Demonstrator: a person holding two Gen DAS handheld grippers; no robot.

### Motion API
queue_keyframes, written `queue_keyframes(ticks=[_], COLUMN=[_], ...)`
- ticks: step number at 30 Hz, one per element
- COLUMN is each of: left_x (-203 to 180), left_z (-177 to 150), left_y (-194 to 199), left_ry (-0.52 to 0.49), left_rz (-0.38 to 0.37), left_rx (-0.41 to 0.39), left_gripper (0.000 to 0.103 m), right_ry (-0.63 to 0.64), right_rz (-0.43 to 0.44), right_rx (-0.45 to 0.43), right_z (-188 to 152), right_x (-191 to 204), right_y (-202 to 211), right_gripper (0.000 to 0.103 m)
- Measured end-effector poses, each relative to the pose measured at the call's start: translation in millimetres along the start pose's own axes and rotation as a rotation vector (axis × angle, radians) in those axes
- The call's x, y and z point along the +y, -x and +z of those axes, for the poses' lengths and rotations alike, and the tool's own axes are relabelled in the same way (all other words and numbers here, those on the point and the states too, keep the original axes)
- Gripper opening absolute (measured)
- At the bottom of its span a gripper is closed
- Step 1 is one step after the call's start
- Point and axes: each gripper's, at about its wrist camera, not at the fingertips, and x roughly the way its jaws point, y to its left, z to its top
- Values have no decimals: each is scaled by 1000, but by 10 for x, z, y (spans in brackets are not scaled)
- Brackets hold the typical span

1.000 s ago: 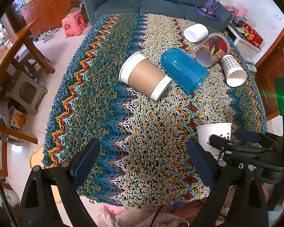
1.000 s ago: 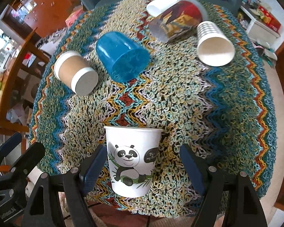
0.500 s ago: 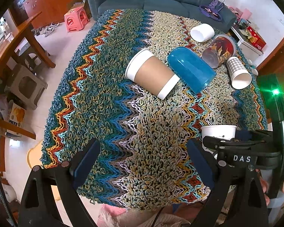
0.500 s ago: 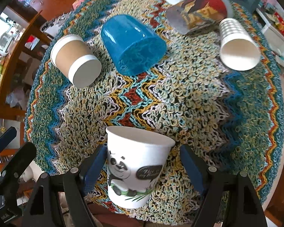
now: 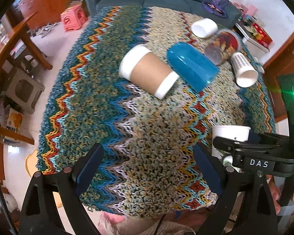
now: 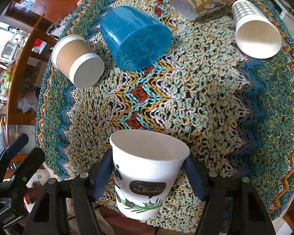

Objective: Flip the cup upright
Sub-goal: 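Grasp the standing panda cup with the right gripper and lift it, then set the panda cup down upright on the rug and open the right gripper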

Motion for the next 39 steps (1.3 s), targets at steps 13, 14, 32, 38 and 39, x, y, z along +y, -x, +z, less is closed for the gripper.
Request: queue_keyframes(ticks=[13, 14, 32, 38, 39], left_x=[-209, -214, -267, -302, -303], left_z=[-94, -102, -159, -184, -187], left_y=[-20, -20, 54, 130, 147], left_ry=[-83, -85, -95, -107, -109], left_rz=[-29, -28, -26, -26, -25], left_rx=[5, 6, -15, -30, -34], left_gripper=[94, 94, 94, 94, 94], right_ry=[47, 48, 131, 163, 161], right_rz=[-193, -207, -219, -203, -198], right_rx=[-366, -413, -630, -630, -636], right_z=[-165, -186, -525, -727, -745], right_x=[59, 60, 137, 109, 97], right_y=[359, 384, 218, 236, 261], right_gripper=[69, 69, 71, 77, 78])
